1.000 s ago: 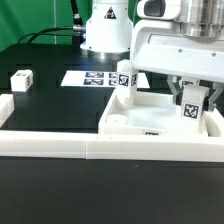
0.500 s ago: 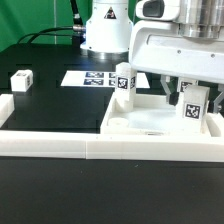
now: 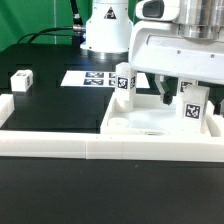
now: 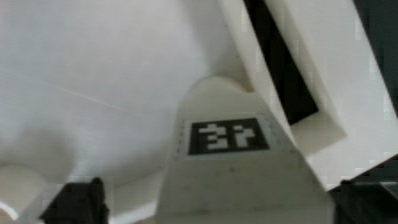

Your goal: Assemble square table

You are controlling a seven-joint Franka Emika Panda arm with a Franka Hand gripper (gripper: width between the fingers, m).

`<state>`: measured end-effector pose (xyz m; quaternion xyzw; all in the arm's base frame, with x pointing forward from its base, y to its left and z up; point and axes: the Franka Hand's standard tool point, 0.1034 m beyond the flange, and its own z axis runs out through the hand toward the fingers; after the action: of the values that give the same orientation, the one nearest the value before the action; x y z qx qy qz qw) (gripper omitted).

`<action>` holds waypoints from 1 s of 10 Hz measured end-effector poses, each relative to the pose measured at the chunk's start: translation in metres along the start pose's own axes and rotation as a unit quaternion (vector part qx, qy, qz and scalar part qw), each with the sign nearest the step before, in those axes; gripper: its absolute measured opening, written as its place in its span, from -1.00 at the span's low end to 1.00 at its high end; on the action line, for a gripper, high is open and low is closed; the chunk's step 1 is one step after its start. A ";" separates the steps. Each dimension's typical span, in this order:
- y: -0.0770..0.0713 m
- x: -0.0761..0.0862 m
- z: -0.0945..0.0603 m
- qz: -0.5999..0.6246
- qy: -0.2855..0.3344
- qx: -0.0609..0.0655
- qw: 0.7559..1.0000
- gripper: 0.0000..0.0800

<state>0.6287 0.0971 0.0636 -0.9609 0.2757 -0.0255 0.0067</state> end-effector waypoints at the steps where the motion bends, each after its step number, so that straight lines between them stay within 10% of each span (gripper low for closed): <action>1: 0.000 0.000 0.000 0.000 0.000 0.000 1.000 0.62; 5: 0.000 0.001 -0.002 -0.002 0.000 0.002 1.000 0.62; 6: 0.002 0.011 -0.025 -0.025 0.003 0.022 0.999 0.62; 10: 0.083 0.043 -0.061 -0.121 0.034 0.047 0.991 0.62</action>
Offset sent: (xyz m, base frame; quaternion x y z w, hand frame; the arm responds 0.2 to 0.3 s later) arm 0.0000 0.0000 0.0000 0.0000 0.0000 0.0000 1.0000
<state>0.6177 0.0038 0.1245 -0.9844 0.1557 -0.0721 0.0389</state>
